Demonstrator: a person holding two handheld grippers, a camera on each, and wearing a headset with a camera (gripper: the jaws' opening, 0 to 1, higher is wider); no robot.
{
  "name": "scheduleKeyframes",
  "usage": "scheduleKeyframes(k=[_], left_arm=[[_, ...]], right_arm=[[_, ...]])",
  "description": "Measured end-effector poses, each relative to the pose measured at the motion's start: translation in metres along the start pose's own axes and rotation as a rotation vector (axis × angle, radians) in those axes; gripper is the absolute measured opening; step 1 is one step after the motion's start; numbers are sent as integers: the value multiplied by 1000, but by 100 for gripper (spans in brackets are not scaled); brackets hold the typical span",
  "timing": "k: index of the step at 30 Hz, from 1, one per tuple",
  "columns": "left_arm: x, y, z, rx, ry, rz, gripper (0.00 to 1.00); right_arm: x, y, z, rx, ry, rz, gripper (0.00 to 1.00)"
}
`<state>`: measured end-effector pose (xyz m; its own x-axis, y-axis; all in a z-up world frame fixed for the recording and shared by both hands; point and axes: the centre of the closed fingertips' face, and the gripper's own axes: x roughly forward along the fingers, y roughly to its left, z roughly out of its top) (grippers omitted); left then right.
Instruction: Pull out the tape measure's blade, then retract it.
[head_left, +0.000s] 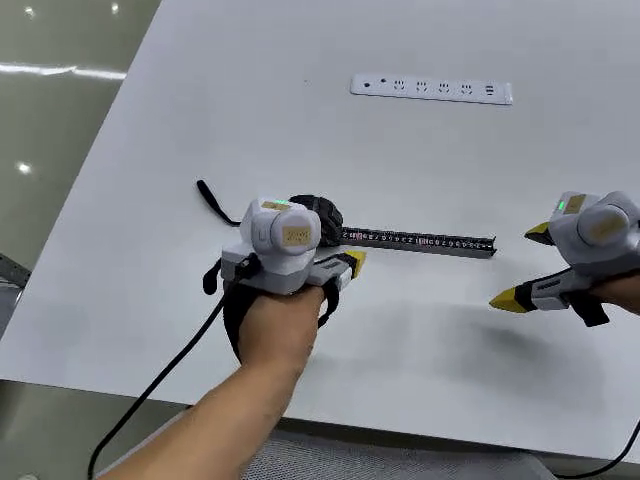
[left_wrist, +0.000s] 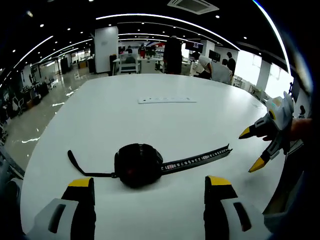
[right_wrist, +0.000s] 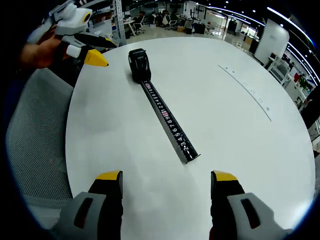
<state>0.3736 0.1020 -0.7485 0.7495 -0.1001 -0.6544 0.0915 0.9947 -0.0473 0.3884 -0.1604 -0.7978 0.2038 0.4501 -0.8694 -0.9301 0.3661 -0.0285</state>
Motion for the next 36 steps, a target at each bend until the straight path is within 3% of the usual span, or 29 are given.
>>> scheduleKeyframes(k=[14,24,36], left_arm=[[24,5,7,-48,-8,29,85],[39,15,5,-84,5,46,84],[54,18,2,-96,17,43,81]], right_arm=[[13,-15,5,-100,41,36,58],[23,-25,6,-162,80,65,56],[32,-35,7,-244,113,104,50]])
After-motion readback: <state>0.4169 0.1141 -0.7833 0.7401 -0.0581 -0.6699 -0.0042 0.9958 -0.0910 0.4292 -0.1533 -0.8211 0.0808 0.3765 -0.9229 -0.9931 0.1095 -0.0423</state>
